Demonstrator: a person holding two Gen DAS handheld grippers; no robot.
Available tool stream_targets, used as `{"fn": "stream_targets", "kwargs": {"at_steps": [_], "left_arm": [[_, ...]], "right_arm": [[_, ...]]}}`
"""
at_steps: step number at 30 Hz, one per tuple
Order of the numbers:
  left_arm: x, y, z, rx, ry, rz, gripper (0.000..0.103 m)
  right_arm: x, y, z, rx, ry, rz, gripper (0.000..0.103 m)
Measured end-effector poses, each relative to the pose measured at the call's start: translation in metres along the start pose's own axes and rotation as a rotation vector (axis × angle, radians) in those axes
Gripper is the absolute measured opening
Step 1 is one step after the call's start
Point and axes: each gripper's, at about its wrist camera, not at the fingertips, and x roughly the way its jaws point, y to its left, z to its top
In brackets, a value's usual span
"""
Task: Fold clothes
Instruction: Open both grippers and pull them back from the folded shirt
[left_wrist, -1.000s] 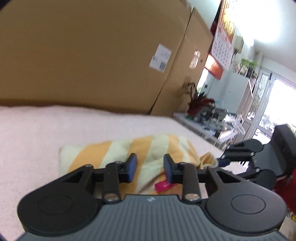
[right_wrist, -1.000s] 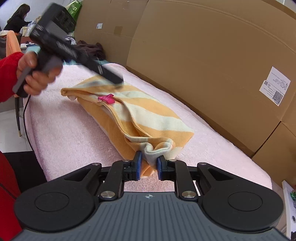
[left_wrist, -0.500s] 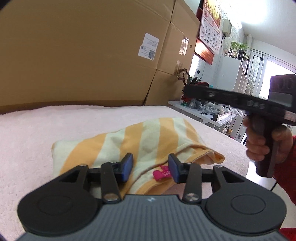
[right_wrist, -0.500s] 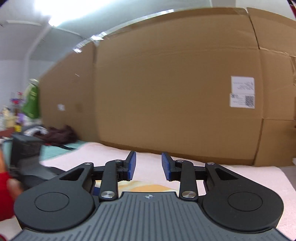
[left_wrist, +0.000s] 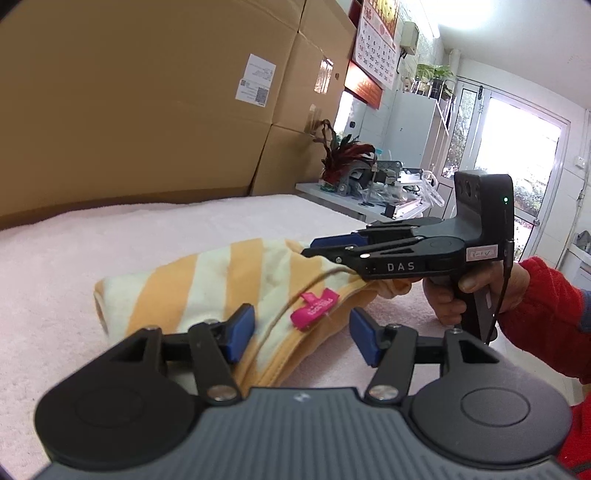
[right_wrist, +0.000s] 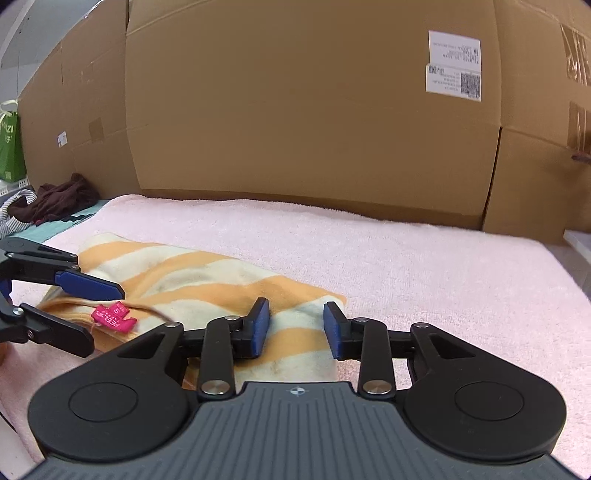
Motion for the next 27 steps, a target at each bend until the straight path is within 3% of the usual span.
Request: {"fn": "stream_targets", "kwargs": {"at_steps": [3, 5, 8, 10, 16, 19, 23, 27], "left_arm": [[-0.001, 0.003, -0.001, -0.014, -0.006, -0.027, 0.068], [-0.001, 0.004, -0.001, -0.022, -0.009, -0.043, 0.068], [-0.002, 0.004, -0.002, -0.024, -0.013, -0.049, 0.068], [-0.003, 0.003, -0.002, -0.022, -0.017, -0.053, 0.069], [-0.005, 0.006, -0.002, -0.028, -0.028, -0.078, 0.072], [-0.005, 0.007, -0.002, -0.029, -0.033, -0.08, 0.074], [-0.004, 0.006, 0.0, -0.024, -0.032, -0.082, 0.075], [-0.004, 0.006, -0.001, -0.022, -0.033, -0.078, 0.076]], "right_arm": [[-0.02, 0.007, 0.008, -0.017, -0.106, -0.039, 0.034], [-0.031, 0.012, 0.011, 0.019, -0.172, 0.004, 0.034], [-0.024, 0.023, 0.005, 0.041, -0.121, 0.097, 0.032], [-0.016, 0.031, -0.008, 0.01, -0.073, 0.066, 0.032], [-0.022, 0.026, -0.017, 0.014, -0.075, 0.053, 0.033], [-0.025, 0.025, -0.006, 0.02, -0.072, 0.065, 0.034], [-0.024, 0.009, 0.021, 0.197, -0.164, 0.121, 0.039], [0.013, 0.019, 0.028, 0.145, -0.088, 0.043, 0.043]]}}
